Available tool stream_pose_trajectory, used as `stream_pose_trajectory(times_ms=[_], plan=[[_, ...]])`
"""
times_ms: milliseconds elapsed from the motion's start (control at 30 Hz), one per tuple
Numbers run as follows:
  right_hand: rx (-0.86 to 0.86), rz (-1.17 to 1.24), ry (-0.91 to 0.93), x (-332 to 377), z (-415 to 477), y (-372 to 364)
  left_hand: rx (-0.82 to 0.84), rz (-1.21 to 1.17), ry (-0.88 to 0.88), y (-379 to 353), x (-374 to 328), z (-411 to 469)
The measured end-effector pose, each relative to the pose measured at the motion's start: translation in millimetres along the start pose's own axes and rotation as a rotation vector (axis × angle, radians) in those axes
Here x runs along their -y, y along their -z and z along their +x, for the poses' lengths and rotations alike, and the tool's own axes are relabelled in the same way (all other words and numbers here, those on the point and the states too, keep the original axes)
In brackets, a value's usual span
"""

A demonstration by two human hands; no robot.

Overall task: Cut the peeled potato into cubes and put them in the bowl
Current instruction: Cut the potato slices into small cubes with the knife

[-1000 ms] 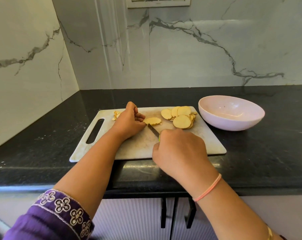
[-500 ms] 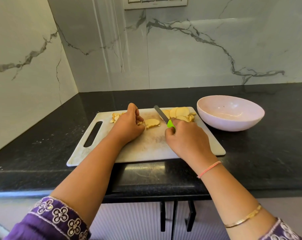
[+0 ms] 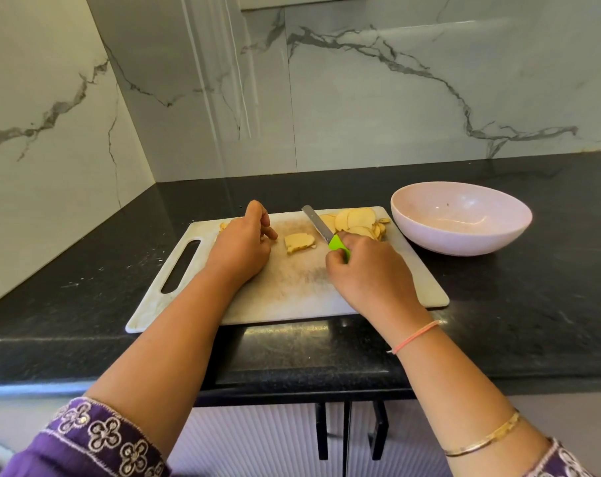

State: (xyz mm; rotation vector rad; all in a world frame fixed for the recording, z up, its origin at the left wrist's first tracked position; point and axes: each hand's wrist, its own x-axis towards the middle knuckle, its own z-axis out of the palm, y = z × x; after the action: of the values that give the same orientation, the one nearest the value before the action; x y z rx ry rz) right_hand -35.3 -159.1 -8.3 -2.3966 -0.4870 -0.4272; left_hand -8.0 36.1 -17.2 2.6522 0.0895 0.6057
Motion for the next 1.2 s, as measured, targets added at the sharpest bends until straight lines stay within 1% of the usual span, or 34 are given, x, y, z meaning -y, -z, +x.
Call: stream_pose_trajectory(times_ms=[167, 267, 433, 633, 833, 933, 1033, 1200], plan=[[-0.006, 0.055, -0.031, -2.7, 0.6, -2.5, 0.017, 0.080, 0.041, -1.9, -2.6, 0.6], [-0.011, 0.062, -0.044, -4.8, 0.2, -3.3, -0.024, 0.050, -0.019, -5.9, -9.6, -0.4], [-0.021, 0.077, -0.058, -4.5, 0.3, -2.4, 0.094, 0.063, -0.090, -14.5, -17.2, 0.0], [-0.026, 0.087, -0.060, -4.8, 0.9, -2.4, 0.082, 0.063, -0.018, -13.5, -20.1, 9.1], [-0.011, 0.079, -0.051, -6.7, -0.4, -1.9, 0.041, 0.032, 0.055, -5.0, -3.5, 9.4], [-0.012, 0.079, -0.048, -5.9, 0.0, -1.3, 0.031, 0.028, 0.023, -6.9, -5.9, 8.4], [-0.014, 0.075, -0.061, -7.0, -1.0, -3.3, 0.017, 0.045, -0.048, -11.6, -14.6, 6.8], [-0.031, 0.079, -0.070, -6.6, 0.5, -4.6, 0.070, 0.108, -0.126, -18.4, -25.7, 9.8]])
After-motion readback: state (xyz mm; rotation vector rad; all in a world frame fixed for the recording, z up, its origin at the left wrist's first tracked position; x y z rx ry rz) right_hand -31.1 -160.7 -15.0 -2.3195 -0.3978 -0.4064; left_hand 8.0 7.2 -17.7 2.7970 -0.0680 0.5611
